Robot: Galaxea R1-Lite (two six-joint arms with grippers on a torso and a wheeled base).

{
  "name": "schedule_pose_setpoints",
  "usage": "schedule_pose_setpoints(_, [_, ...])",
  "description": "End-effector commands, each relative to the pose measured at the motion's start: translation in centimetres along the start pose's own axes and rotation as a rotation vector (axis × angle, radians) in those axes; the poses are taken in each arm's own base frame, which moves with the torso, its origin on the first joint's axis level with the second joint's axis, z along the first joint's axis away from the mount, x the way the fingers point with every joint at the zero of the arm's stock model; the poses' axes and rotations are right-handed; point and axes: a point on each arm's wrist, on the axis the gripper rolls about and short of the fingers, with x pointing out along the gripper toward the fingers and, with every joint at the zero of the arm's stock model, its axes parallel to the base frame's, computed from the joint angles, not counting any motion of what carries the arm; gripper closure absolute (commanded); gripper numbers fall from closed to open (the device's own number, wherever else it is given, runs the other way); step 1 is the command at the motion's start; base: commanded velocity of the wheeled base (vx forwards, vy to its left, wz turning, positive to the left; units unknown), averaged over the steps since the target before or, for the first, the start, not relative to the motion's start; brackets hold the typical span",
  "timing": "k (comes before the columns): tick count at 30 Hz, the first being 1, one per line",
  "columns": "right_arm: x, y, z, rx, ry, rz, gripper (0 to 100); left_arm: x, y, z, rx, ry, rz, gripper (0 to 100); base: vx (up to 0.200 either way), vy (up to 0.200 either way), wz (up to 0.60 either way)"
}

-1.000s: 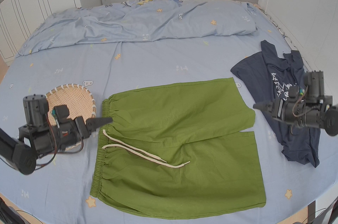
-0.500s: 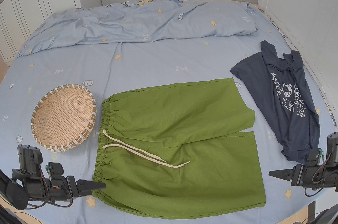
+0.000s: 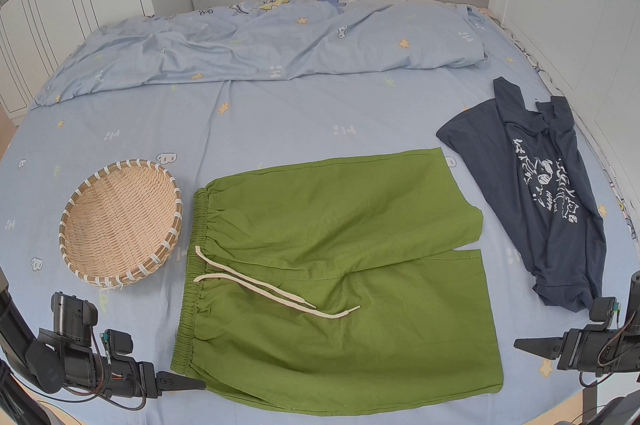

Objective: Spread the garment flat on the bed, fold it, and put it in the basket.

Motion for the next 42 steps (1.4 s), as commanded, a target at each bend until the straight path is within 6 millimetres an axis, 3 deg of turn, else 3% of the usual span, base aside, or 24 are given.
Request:
schedule_pose_setpoints(1, [-0.1,0.0,-0.2,-0.001,0.002,0.002,0,0.6,0.8,-0.6,-0.051,0.051,0.015,0,0.0,0.0,0.0])
schedule_pose_setpoints(16, [-0.2,-0.1,-0.1,0.005,-0.012,0.0,0,0.6,0.6,0.7,-0.04,-0.054,-0.009,0,0.0,0.0,0.0])
schedule_pose_setpoints(24, [-0.3,0.0,-0.1,0.001,-0.021,0.004,0,1.8,1.2,1.2,-0.028,-0.049,-0.014,0,0.0,0.0,0.0])
schedule_pose_setpoints(25, [-0.3,0.0,-0.1,0.001,-0.021,0.006,0,2.0,1.3,1.2,-0.028,-0.049,-0.014,100,0.0,0.0,0.0])
schedule_pose_setpoints(33, [0.1,-0.3,-1.0,0.002,0.063,0.022,0,1.9,1.3,1.4,-0.018,-0.066,-0.014,100,0.0,0.0,0.0])
schedule_pose_setpoints(38, [1.1,-0.7,-1.5,0.026,0.192,0.056,0,1.5,1.2,1.4,-0.03,-0.076,-0.011,100,0.0,0.0,0.0])
schedule_pose_setpoints(42, [3.0,-1.7,-2.1,0.015,0.369,0.001,0,0.9,0.7,1.3,-0.046,-0.09,-0.016,100,0.0,0.0,0.0])
